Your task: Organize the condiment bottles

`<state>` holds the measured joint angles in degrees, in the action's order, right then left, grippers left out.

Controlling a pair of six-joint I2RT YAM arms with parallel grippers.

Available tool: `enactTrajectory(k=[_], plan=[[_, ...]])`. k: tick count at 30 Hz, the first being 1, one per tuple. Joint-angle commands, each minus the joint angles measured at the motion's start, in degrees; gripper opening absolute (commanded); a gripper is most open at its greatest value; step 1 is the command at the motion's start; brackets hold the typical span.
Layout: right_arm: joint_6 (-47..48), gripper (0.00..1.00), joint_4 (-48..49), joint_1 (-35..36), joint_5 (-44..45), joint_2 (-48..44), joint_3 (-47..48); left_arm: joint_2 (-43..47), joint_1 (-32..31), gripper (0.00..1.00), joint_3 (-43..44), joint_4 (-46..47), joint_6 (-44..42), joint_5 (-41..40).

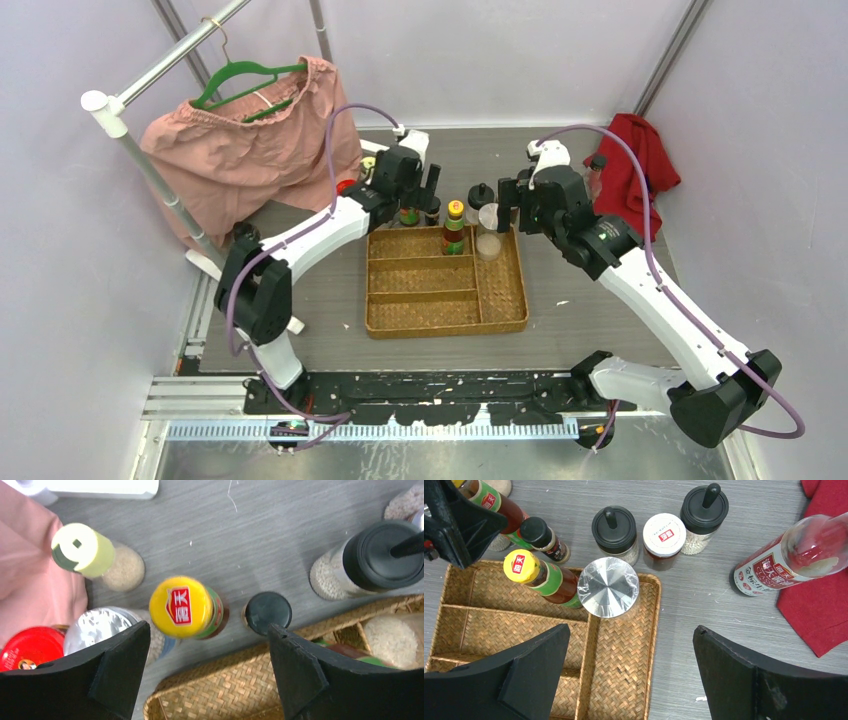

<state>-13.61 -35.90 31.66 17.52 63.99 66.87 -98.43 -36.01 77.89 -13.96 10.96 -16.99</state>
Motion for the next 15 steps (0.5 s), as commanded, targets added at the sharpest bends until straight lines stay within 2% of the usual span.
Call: enactTrajectory(k=[1, 5, 10, 15], plan=[[0.89, 1.0, 0.24, 0.17, 0.35, -1.21, 0.23, -0.94, 0.17, 0.88, 4.8, 6.4, -3.03, -2.99], [1.12, 1.0, 0.55, 0.16, -0.16, -0.68, 0.25, -1.24, 1.16, 0.83, 5.7, 6.53, -2.77, -2.66], [1.24, 1.0, 0.91, 0.21, -0.73, -0.05, 0.04, -2.32, 3.07, 0.69, 7.96, 3.84, -1.17, -0.42], [1.49, 1.0, 1.02, 0.19, -0.73, 0.15, -0.24, -2.13, 4.61, 0.66, 8.25, 2.33, 1.07, 2.91]])
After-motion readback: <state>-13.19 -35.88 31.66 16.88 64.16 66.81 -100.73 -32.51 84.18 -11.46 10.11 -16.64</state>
